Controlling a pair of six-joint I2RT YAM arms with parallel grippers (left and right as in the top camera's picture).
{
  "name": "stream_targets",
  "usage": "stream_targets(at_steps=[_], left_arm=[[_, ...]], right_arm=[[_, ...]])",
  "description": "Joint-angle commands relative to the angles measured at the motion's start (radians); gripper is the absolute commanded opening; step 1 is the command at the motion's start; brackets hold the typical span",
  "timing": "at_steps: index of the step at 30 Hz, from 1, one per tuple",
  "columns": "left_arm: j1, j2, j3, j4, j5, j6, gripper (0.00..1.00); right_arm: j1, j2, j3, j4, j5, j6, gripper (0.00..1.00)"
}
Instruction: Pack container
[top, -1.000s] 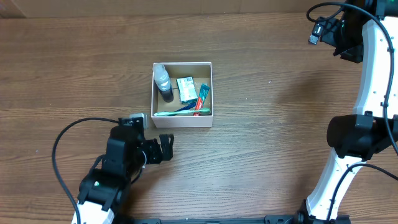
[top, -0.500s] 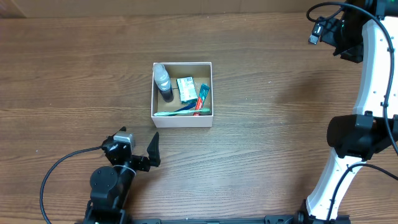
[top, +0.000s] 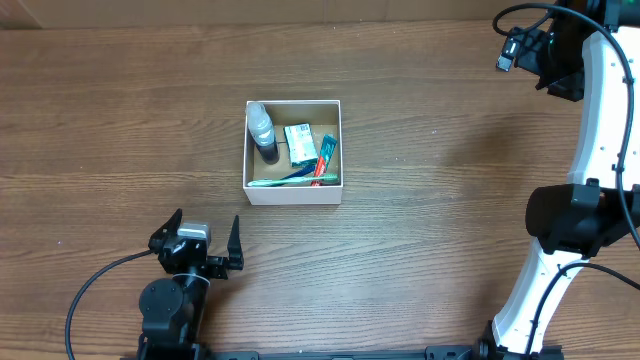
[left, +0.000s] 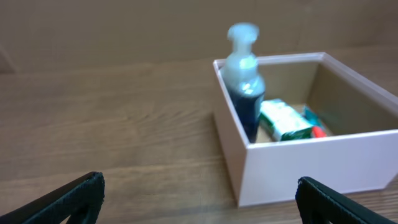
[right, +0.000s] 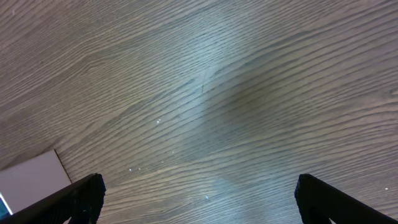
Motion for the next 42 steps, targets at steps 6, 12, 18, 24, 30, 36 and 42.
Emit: stream_targets(at_steps=[6,12,18,24,30,36,42], left_arm=[[0.035,-0.096,-0.030,0.023,-0.029,0.129,1.00],[0.062,-0.122,-0.030,0.024,-0.028,0.146,1.00],[0.062,-0.121,-0.029,0.024,-0.028,0.146,1.00],[0.062,-0.121,-0.030,0.024,-0.028,0.146,1.00],[0.062,-0.121,-0.030,0.024,-0.028,0.146,1.00],[0.062,-0.121,-0.030,0.024,-0.028,0.146,1.00],[0.062,-0.121,-0.029,0.024,-0.028,0.146,1.00]], right_arm=[[0.000,-0.031,0.001,0.003,-0.006,-0.008,1.00],[0.000,-0.031,0.001,0.003,-0.005,-0.008,1.00],[0.000,-0.031,0.001,0.003,-0.005,-0.008,1.00],[0.000,-0.031,0.001,0.003,-0.005,-0.008,1.00],[0.000,-0.031,0.001,0.003,-0.005,-0.008,1.00],[0.041,-0.098,0.001,0.003,-0.005,-0.008,1.00],[0.160,-0.286,0.001,0.003,-0.005,-0.008,1.00]])
